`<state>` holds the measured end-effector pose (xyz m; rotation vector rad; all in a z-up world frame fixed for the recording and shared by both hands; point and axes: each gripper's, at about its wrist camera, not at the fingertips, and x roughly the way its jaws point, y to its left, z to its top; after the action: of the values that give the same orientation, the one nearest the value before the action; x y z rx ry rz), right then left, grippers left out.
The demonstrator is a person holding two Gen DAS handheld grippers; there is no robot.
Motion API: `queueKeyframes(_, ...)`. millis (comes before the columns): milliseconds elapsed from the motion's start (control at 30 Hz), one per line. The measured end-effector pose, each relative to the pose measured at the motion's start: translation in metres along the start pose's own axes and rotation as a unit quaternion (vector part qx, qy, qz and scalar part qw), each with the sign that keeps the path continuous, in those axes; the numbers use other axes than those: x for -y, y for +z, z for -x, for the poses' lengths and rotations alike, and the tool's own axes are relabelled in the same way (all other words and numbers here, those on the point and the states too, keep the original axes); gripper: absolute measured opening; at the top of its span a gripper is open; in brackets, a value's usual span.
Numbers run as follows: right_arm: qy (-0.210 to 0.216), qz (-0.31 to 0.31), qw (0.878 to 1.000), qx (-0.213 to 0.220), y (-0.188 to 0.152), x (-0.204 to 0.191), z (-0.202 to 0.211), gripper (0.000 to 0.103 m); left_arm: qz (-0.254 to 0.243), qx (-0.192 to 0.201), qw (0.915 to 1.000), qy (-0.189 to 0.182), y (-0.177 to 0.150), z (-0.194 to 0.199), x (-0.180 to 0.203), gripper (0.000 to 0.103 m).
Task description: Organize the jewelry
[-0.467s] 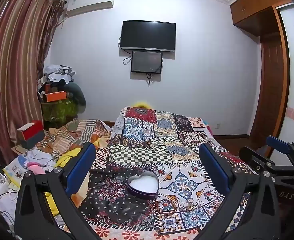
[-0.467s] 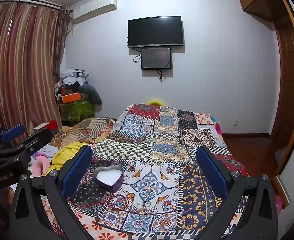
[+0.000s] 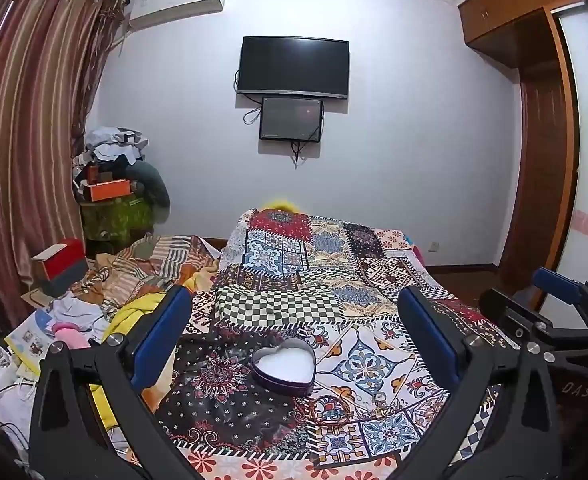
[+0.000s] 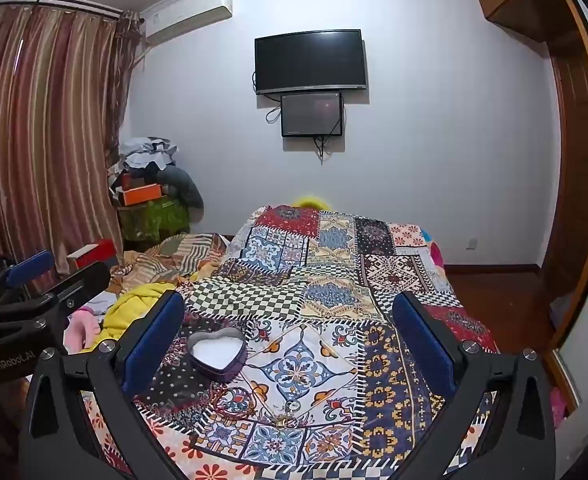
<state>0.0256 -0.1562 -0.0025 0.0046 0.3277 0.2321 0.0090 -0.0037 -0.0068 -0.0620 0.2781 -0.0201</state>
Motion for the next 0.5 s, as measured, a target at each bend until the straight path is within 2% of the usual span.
queueKeyframes(500, 0.0, 0.001, 1.0, -0.002, 0.0008, -0.0007, 0.0006, 0.103, 0.002, -0.002, 1.0, 0.0, -0.0004, 0.0023, 0.0001, 0.103)
